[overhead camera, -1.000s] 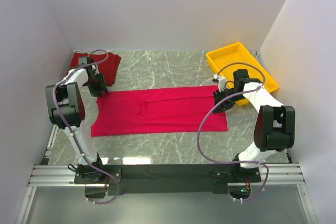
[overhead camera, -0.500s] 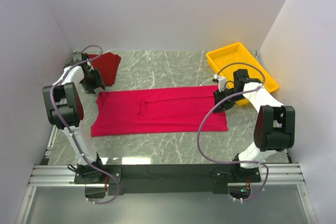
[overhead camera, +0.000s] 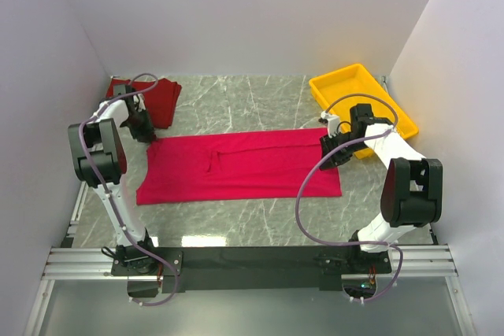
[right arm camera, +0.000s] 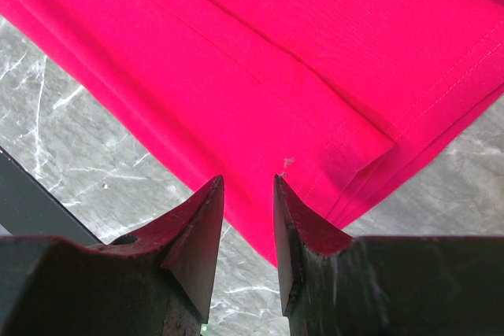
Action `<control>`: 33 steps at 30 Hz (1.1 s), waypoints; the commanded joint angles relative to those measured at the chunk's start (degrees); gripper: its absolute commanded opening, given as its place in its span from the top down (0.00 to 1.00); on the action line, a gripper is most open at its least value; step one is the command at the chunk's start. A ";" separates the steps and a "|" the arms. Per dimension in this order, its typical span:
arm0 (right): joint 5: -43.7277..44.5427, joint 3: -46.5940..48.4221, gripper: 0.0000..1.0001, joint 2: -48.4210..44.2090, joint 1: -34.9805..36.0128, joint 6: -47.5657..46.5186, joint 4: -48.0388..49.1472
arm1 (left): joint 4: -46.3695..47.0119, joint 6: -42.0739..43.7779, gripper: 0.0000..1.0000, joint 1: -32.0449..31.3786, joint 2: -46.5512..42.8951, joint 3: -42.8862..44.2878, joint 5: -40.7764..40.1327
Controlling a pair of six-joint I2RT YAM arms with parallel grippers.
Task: Fold and stack the t-shirts
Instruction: Fold the tshirt
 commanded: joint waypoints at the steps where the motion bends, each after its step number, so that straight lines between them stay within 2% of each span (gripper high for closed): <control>1: -0.63 1.41 0.61 -0.23 0.40 0.16 0.45 | 0.07 1.09 0.78 -0.01 0.72 1.87 0.45; 2: -0.63 1.41 0.61 -0.14 0.40 0.15 0.36 | -0.02 1.09 0.83 0.07 0.81 1.96 0.10; 3: -0.63 1.50 0.61 -0.14 0.40 0.15 0.36 | -0.10 1.09 0.92 0.07 0.73 1.87 0.09; 5: -0.81 1.50 0.61 -0.05 0.40 0.15 0.36 | -0.10 1.17 0.99 0.07 0.55 1.61 -0.35; 13: -0.81 1.41 0.61 -0.06 0.40 0.07 0.45 | 2.88 2.66 0.99 -1.42 -6.03 2.66 0.97; 20: -0.98 2.11 0.61 0.38 0.40 0.15 0.36 | 3.67 5.48 0.99 -5.46 -6.40 8.10 -2.19; 25: -0.98 2.11 0.61 0.39 0.40 0.07 0.36 | 0.95 5.83 0.99 -7.66 -0.69 15.48 -7.02; 33: -0.90 2.03 0.61 0.56 0.40 0.50 0.80 | -2.13 5.31 0.99 -10.74 10.64 33.24 -11.16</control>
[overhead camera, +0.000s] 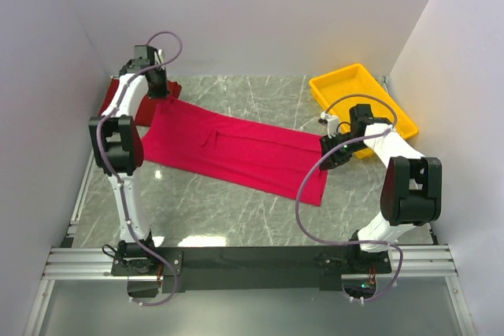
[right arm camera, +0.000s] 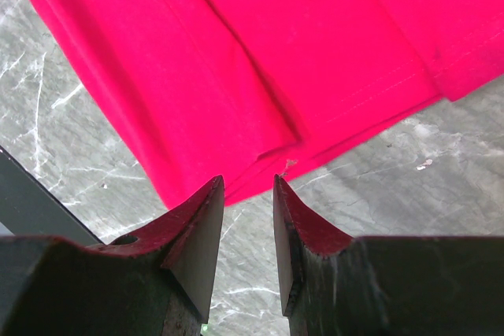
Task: Fold and stack the t-shirts
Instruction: Fold the tshirt
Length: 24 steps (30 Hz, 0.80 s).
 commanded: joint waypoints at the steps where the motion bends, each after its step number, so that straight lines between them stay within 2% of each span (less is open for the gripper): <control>1: -0.85 2.09 0.61 0.04 0.40 0.51 0.87 | 0.47 0.02 0.99 -0.73 3.18 4.77 -2.72; 8: -0.85 2.88 0.61 0.65 0.49 0.95 0.95 | 2.49 -2.71 0.99 -1.26 7.75 9.69 -5.97; 10: -0.68 3.06 0.61 0.83 0.49 0.86 0.96 | 3.82 -4.03 0.94 -2.73 7.84 10.30 -6.32; 11: -0.76 3.32 0.61 1.00 0.49 0.86 1.04 | 4.52 -4.55 0.83 -2.92 7.93 10.65 -7.28; 13: -0.76 3.41 0.61 1.00 0.66 0.60 1.31 | 4.79 -6.48 0.69 -2.92 8.10 12.14 -8.25; 14: -0.85 3.50 0.61 0.92 0.84 0.25 1.48 | 4.70 -7.01 0.56 -2.92 8.02 12.59 -9.13; 16: -1.03 4.02 0.61 0.83 1.10 -1.24 1.75 | 3.74 -8.07 0.41 -2.92 7.32 14.17 -12.46; 17: -1.11 4.55 0.60 0.57 2.58 -2.30 1.57 | 3.30 -8.16 0.29 -2.92 6.88 14.52 -14.13; 19: -1.90 4.90 0.58 0.13 4.87 -7.21 1.13 | 2.42 -7.90 0.21 -2.58 4.16 14.53 -19.38; 22: -4.97 3.94 0.55 -2.07 9.17 -19.23 -0.88 | 1.63 -8.86 0.01 -1.78 -2.33 10.68 -25.55; 24: -6.56 1.66 0.53 -4.26 12.34 -28.47 -2.03 | 1.89 -11.49 0.01 0.85 -9.54 6.02 -23.83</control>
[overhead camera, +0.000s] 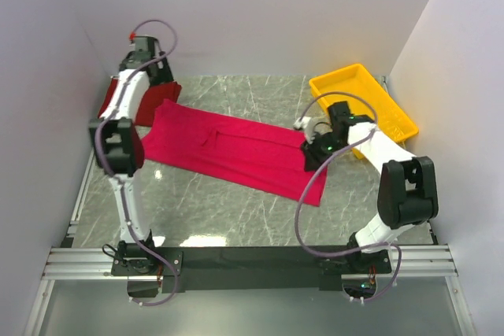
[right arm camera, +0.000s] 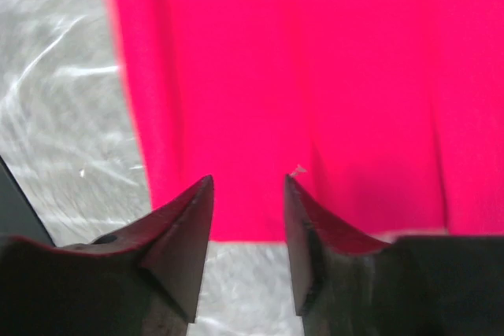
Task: Fold and stack the t-shirts
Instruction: Fold the tshirt
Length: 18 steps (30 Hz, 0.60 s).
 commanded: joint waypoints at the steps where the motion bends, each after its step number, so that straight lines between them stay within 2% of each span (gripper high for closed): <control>1: -4.49 -1.45 0.51 -4.97 7.35 -17.78 -2.29 | 0.40 -4.70 0.01 5.69 -15.78 -8.86 0.92; 3: -2.30 -4.35 0.48 -6.11 10.80 -21.13 0.15 | 1.37 -9.08 0.00 8.78 -24.74 -16.44 6.50; 4: -0.55 -5.14 0.48 -6.29 14.73 -20.97 1.47 | 3.02 -9.98 0.00 11.49 -27.99 -24.83 10.96; 5: 2.43 -6.10 0.47 -5.68 16.51 -20.62 2.70 | 4.17 -10.51 0.00 12.48 -34.55 -29.26 12.39; 9: 7.45 -5.33 0.47 -2.43 23.28 -13.06 8.51 | 6.56 -11.65 0.01 15.03 -48.13 -49.38 15.04; 14: 14.13 -4.18 0.47 1.26 29.87 -4.20 12.73 | 4.45 -14.11 0.01 15.21 -59.37 -60.58 16.45; 18: 16.60 -4.35 0.47 2.76 32.34 -1.19 14.14 | 4.10 -14.99 0.01 15.48 -65.45 -68.49 16.98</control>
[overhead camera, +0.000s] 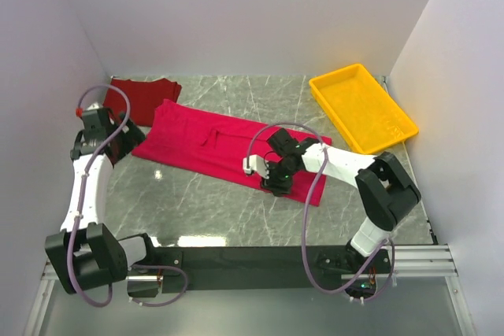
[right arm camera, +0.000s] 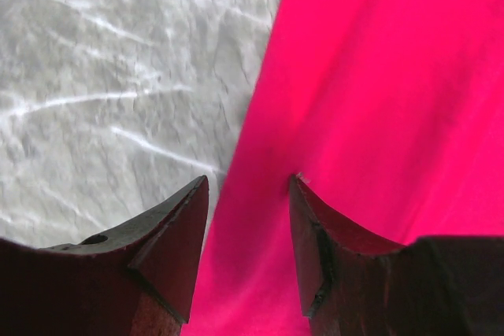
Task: Fold and stack the t-shirts
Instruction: Fold the tshirt
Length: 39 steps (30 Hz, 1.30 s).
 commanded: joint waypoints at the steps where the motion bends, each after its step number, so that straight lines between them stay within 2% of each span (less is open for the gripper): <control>1: 4.58 1.09 0.47 0.45 2.38 5.08 3.91 | -0.73 -1.99 0.01 0.63 -5.03 -3.68 1.90; 8: 10.55 0.38 0.47 -0.61 6.95 9.21 8.74 | -2.67 -1.81 0.00 1.08 -10.74 -7.55 2.34; 18: 10.38 4.25 0.47 4.13 11.96 10.36 9.27 | -3.99 -4.10 0.01 1.25 -13.21 -7.90 2.60; 32: 15.66 6.97 0.49 10.29 12.40 14.40 9.46 | -4.69 -5.07 0.00 1.34 -15.40 -8.43 3.74; 35: 15.05 7.50 0.56 11.52 12.40 14.40 8.05 | -4.95 -5.07 0.01 1.34 -15.67 -8.34 3.92; 38: 14.00 8.12 0.73 12.57 12.40 14.84 6.56 | -5.22 -5.24 0.01 1.34 -16.19 -8.43 4.18; 39: 13.82 8.03 0.85 12.75 12.40 15.02 6.55 | -5.39 -5.24 0.01 1.25 -16.37 -8.52 4.18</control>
